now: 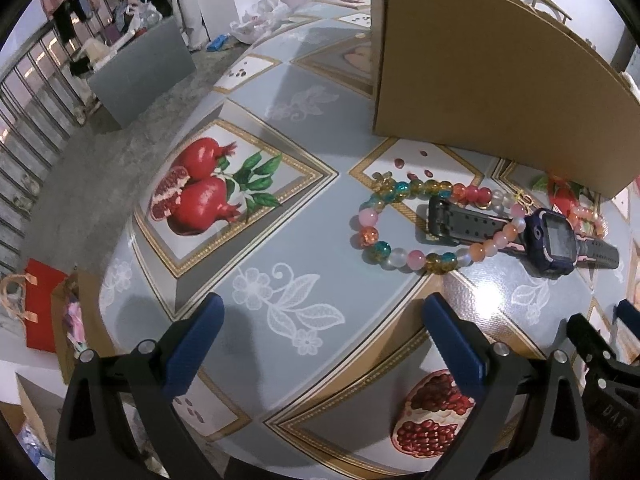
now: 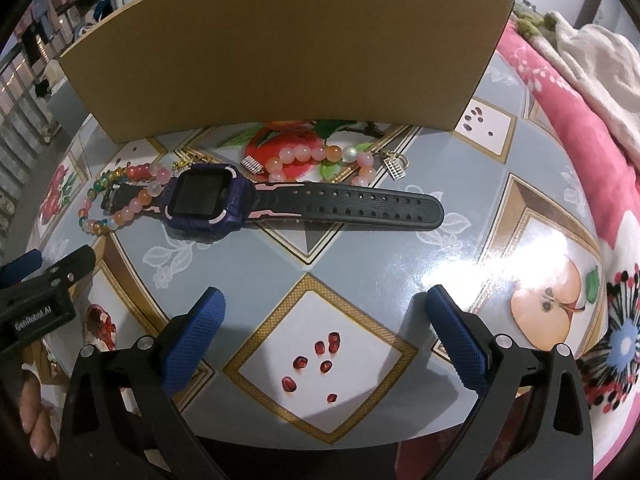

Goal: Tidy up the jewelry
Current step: 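Move both grippers toward the bracelet and smartwatch beside the box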

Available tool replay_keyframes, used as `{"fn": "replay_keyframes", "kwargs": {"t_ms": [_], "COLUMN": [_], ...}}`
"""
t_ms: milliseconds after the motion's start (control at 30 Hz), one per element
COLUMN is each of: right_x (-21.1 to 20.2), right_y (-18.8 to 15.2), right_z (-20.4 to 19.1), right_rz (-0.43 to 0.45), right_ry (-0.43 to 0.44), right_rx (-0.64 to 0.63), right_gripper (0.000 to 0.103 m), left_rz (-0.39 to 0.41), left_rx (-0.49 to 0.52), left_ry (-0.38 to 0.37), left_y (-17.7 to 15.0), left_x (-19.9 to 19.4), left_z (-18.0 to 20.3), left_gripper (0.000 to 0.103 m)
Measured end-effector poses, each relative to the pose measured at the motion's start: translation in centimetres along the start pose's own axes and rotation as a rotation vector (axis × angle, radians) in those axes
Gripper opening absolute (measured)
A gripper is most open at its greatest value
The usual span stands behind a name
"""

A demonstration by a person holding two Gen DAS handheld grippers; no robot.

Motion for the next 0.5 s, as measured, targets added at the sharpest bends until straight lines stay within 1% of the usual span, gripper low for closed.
{"fn": "replay_keyframes", "kwargs": {"t_ms": [67,100,200,300,367,400,467,500], "right_x": [0.0,0.0,0.0,-0.1,-0.8,-1.6,-2.7,-3.4], "right_y": [0.1,0.2,0.2,0.3,0.5,0.9,1.7,2.3], "right_z": [0.1,0.1,0.2,0.3,0.6,0.6,0.5,0.2], "right_rz": [-0.013,-0.016,-0.004,0.013,0.036,0.066,0.103,0.127], "right_ry": [0.010,0.017,0.043,0.071,0.120,0.156,0.195,0.233], "right_rx": [-0.013,-0.023,-0.053,-0.068,-0.029,-0.006,0.004,0.010], "right_gripper": [0.096,0.096,0.096,0.096,0.096,0.096,0.096,0.096], "left_rz": [-0.012,-0.003,0.015,0.079,0.105,0.115,0.136,0.148], "left_rx": [-0.039,-0.032,0.007,0.064,0.085,0.091,0.100,0.096], "left_ry": [-0.034,-0.027,-0.048,-0.091,-0.110,-0.116,-0.129,-0.138], "left_y": [-0.1,0.1,0.4,0.7,0.8,0.8,0.7,0.8], "left_x": [0.4,0.5,0.7,0.8,0.8,0.8,0.8,0.8], "left_z": [-0.5,-0.7,-0.8,-0.7,-0.8,-0.8,-1.0,-1.3], "left_gripper": [0.098,0.098,0.098,0.098,0.098,0.098,0.098,0.098]}}
Point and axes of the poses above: each gripper's, at about its wrist camera, not at the fingertips, and x roughly the way its jaws point, z to its right, y to its top, the point moved 7 cm from there along x, roughly the way its jaws point, and after that the axes turned 12 degrees about z, right-handed, at the moved point
